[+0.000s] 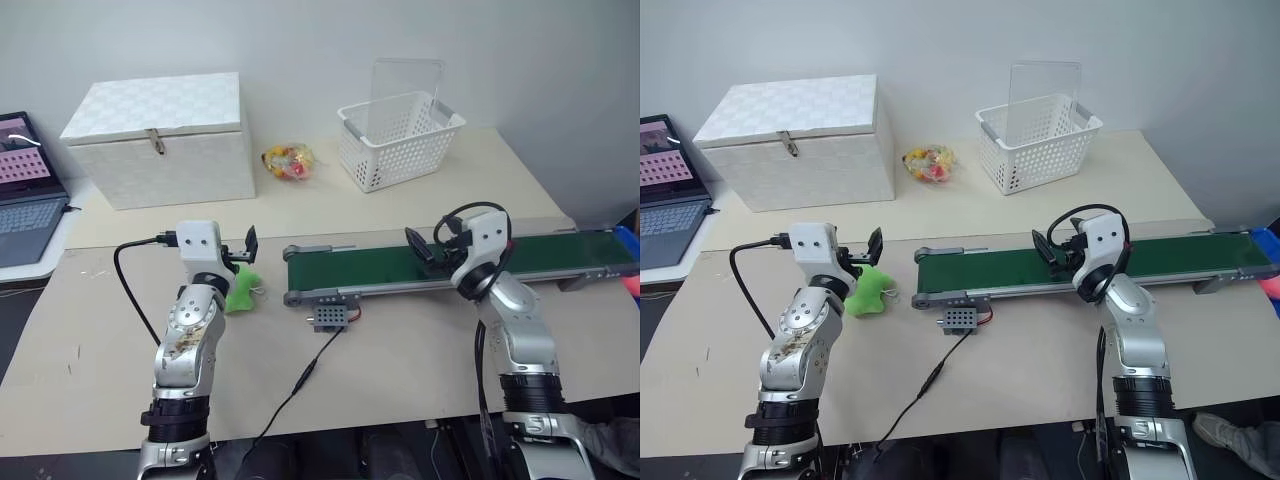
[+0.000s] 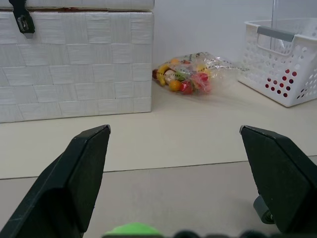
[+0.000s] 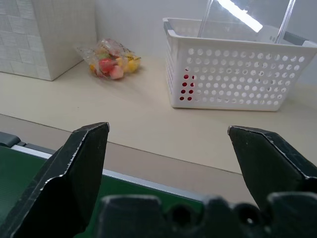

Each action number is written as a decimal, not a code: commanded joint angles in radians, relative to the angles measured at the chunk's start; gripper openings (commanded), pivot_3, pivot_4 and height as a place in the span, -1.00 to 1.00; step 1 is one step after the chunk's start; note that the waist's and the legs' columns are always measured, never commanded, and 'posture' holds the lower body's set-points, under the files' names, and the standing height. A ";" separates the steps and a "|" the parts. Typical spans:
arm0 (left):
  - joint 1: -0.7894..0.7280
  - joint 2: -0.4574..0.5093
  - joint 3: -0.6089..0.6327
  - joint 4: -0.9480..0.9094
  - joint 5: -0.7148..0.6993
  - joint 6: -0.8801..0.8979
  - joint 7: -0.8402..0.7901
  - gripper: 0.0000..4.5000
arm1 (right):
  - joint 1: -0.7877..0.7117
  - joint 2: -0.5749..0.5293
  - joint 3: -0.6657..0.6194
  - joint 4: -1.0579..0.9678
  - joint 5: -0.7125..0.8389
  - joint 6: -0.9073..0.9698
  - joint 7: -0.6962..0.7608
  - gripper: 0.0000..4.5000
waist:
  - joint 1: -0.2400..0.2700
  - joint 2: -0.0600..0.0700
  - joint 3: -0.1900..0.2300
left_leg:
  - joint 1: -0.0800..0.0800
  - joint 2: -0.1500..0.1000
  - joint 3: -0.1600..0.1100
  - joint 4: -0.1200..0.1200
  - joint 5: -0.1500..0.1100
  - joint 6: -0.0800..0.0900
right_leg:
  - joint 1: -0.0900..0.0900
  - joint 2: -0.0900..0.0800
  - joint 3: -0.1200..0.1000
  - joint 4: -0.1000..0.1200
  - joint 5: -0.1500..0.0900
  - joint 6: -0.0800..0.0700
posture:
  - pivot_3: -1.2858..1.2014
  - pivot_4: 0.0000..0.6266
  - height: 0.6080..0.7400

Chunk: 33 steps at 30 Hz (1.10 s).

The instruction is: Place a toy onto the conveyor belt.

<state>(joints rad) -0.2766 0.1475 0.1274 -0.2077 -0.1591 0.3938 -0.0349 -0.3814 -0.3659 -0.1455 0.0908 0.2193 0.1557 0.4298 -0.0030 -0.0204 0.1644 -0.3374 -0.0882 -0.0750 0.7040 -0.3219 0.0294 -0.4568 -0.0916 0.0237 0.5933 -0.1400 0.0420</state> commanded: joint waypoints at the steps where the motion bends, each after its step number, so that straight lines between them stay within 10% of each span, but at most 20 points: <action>1: -0.024 0.000 -0.012 -0.011 -0.003 -0.022 -0.021 0.99 | 0.014 -0.023 0.044 -0.087 0.012 -0.030 0.076 1.00 | 0.000 0.000 0.000 | 0.000 0.000 0.000 0.000 0.000 0.000 | 0.000 0.000 0.000 0.000 0.000 0.000 | 0.03 -0.52 1.00; 8: -0.023 -0.001 -0.016 -0.006 -0.003 -0.013 -0.035 0.99 | 0.196 -0.358 0.264 -0.532 0.239 0.110 0.662 1.00 | 0.001 0.000 0.000 | 0.000 0.000 -0.001 0.000 -0.001 0.002 | 0.001 0.000 -0.001 -0.001 -0.002 0.002 | 0.03 -0.52 1.00; 21: 0.001 -0.012 0.010 -0.035 -0.025 -0.005 -0.030 0.99 | 0.159 -0.336 0.293 -0.490 0.183 0.102 0.638 1.00 | 0.013 -0.005 0.000 | 0.001 0.000 0.000 0.002 -0.001 0.002 | 0.002 -0.001 -0.001 -0.001 -0.001 0.003 | 0.03 -0.52 1.00; 33: 0.014 0.080 0.457 0.118 -0.517 0.215 -0.106 0.99 | 0.166 -0.329 0.289 -0.467 0.162 0.092 0.642 1.00 | 0.009 -0.005 0.000 | 0.001 0.001 0.000 0.001 -0.001 0.001 | 0.000 0.000 -0.001 0.000 -0.001 0.003 | 0.03 -0.52 1.00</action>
<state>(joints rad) -0.2621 0.2085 0.5442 -0.0941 -0.5921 0.5746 -0.0996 -0.2103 -0.7011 0.1522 -0.3580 0.3755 0.2669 1.0699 0.0058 -0.0256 0.1645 -0.3367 -0.0877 -0.0750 0.7055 -0.3229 0.0305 -0.4562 -0.0915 0.0229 0.5937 -0.1412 0.0452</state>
